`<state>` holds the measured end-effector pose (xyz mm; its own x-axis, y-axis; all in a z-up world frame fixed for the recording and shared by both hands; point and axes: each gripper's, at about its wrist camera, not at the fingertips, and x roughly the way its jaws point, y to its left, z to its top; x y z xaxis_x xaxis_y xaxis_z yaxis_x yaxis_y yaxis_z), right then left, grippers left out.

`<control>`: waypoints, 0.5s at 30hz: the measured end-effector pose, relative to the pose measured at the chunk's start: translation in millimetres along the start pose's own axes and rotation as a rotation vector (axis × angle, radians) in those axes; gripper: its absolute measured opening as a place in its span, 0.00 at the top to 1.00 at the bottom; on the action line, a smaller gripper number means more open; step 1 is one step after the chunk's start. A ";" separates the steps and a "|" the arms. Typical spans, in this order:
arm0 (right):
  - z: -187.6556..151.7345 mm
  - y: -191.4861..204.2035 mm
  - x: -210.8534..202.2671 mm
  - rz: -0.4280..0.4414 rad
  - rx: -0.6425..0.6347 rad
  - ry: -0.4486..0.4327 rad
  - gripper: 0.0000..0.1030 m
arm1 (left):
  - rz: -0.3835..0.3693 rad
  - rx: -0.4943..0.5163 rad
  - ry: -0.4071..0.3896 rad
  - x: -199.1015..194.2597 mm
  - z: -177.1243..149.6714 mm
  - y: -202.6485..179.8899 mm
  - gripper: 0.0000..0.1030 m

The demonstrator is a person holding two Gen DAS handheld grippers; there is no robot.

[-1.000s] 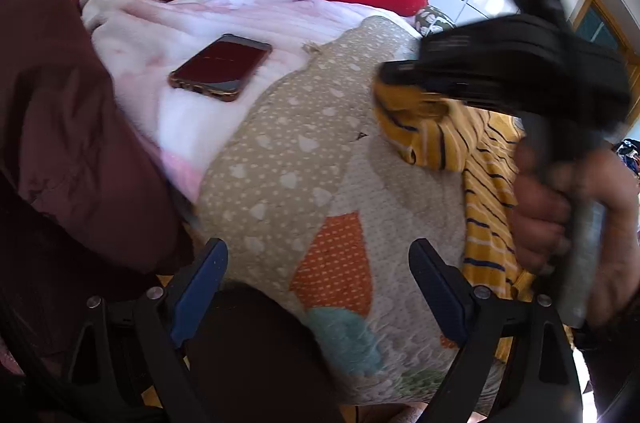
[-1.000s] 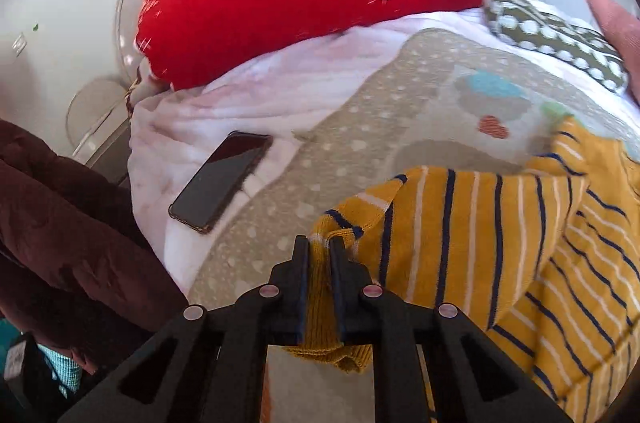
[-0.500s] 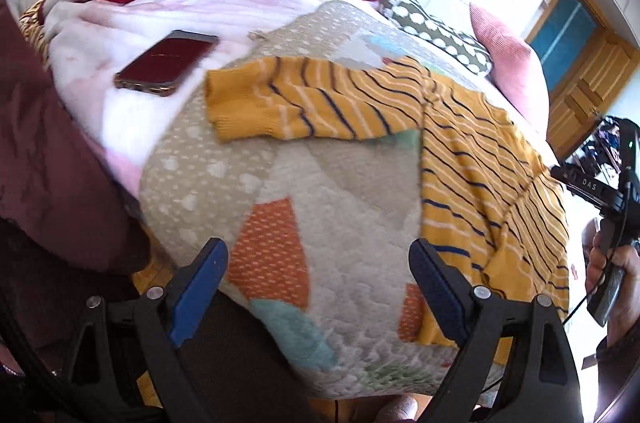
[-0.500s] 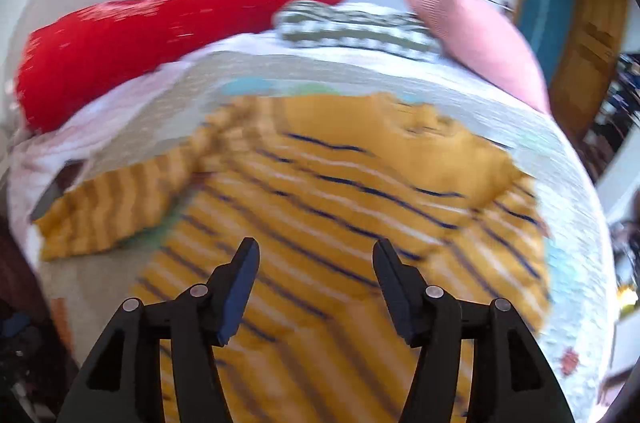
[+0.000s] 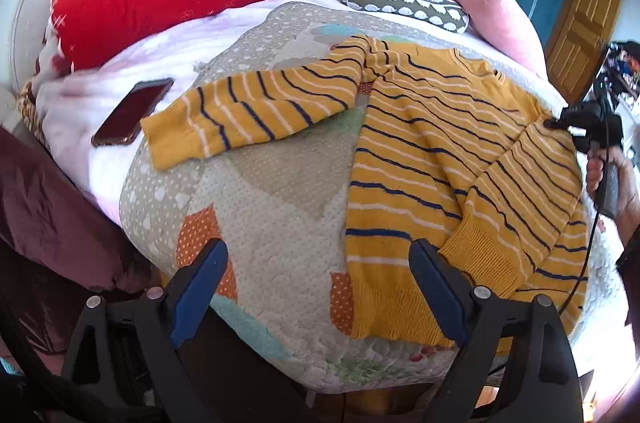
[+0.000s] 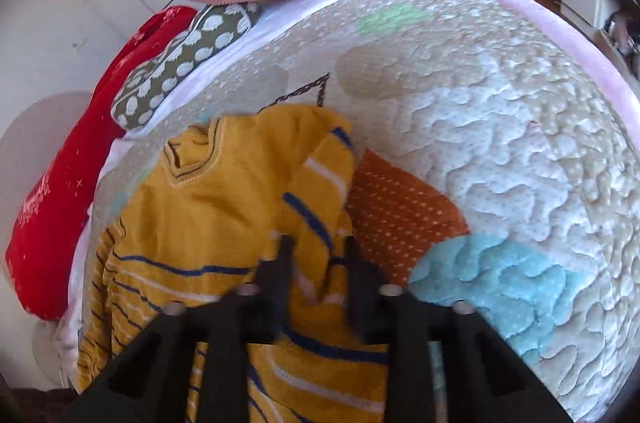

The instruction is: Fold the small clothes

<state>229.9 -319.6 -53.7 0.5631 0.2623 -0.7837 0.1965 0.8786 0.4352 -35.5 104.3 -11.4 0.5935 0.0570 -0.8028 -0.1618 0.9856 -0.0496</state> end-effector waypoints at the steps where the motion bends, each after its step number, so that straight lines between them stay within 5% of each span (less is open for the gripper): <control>1: 2.0 4.3 1.1 -0.022 -0.028 -0.008 0.85 | 0.010 0.011 0.000 1.1 2.3 -5.1 0.11; 10: 82.5 -11.3 -1.3 -0.403 -0.114 -0.139 0.91 | 0.030 -0.013 0.036 22.6 16.4 -5.1 0.11; 12: 87.8 -9.3 -1.2 -0.411 -0.148 -0.129 0.89 | 0.015 -0.045 0.061 31.5 16.9 3.9 0.11; 15: 66.5 -8.5 -31.8 -0.336 -0.140 -0.173 0.53 | -0.022 -0.092 0.094 42.9 13.9 18.5 0.11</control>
<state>263.7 -361.9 -3.0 0.6152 -0.1091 -0.7808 0.2880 0.9530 0.0938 -2.2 127.2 -38.5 0.5219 0.0158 -0.8529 -0.2239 0.9673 -0.1191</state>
